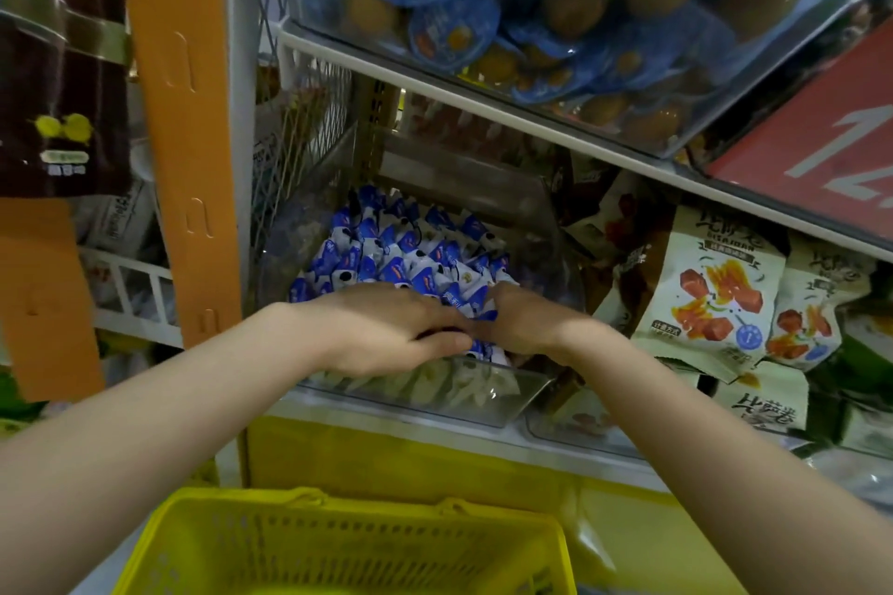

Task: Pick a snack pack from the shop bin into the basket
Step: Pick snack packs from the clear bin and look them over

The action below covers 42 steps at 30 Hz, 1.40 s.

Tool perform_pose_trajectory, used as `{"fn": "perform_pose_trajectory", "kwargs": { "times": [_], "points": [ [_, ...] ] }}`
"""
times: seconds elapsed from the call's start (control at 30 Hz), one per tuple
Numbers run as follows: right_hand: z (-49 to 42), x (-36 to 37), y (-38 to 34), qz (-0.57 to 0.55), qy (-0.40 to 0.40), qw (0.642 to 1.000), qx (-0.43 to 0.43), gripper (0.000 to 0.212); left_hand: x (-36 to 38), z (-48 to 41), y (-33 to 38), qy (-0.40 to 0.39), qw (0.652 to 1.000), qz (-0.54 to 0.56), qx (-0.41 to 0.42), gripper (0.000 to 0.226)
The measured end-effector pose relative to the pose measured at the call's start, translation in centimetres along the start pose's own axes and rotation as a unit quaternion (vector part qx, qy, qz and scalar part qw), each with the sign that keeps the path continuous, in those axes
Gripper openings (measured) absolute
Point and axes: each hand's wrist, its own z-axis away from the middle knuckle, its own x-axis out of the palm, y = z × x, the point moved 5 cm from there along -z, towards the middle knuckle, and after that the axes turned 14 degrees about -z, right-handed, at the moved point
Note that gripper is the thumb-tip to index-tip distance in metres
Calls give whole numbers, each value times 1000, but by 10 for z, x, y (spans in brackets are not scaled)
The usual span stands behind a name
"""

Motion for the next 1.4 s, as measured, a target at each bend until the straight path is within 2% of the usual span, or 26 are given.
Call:
{"fn": "perform_pose_trajectory", "kwargs": {
  "times": [0.07, 0.17, 0.27, 0.37, 0.53, 0.6, 0.67, 0.77, 0.83, 0.97, 1.1, 1.23, 1.4],
  "points": [
    [1, 2, 4, -19, 3, 1000, 20, 35, 2, 0, 2, -11, 999, -32, -2, 53],
    [-1, 2, 5, 40, 33, 999, 12, 41, 4, -1, 5, -18, 998, -65, -21, 62],
    [-2, 0, 3, 84, 54, 995, -7, 21, 2, 6, 9, 49, 994, -89, -38, 58],
    [-3, -2, 0, 86, 49, 995, -1, 22, 1, 29, 12, 156, 981, -108, -51, 50],
    [-3, 0, -2, 100, 63, 993, -9, 32, 7, 80, -4, 179, 968, -120, -130, 49],
    [-2, -1, -10, 95, 125, 986, -55, 39, 8, 98, -11, 177, 967, -105, -150, 50],
    [-3, -1, -28, 39, 166, 974, -147, 40, 8, 109, -14, 182, 968, -76, -153, 48],
    [-9, 13, -66, -28, 134, 956, -259, 32, 9, 116, -13, 184, 969, -68, -148, 47],
    [-21, 28, -90, -35, 103, 953, -283, 29, 10, 117, -14, 179, 971, -74, -144, 48],
    [-52, 52, -117, -17, 73, 964, -256, 35, 12, 118, -16, 185, 969, -81, -139, 47],
    [-72, 57, -125, 2, 76, 970, -232, 41, 12, 118, -15, 202, 966, -90, -132, 46],
    [-80, 55, -129, 16, 96, 971, -218, 25, 11, 119, -16, 215, 964, -95, -125, 46],
    [-82, 55, -123, -64, 116, 972, -193, 15, 10, 120, -14, 228, 961, -97, -125, 44]
  ]
}}
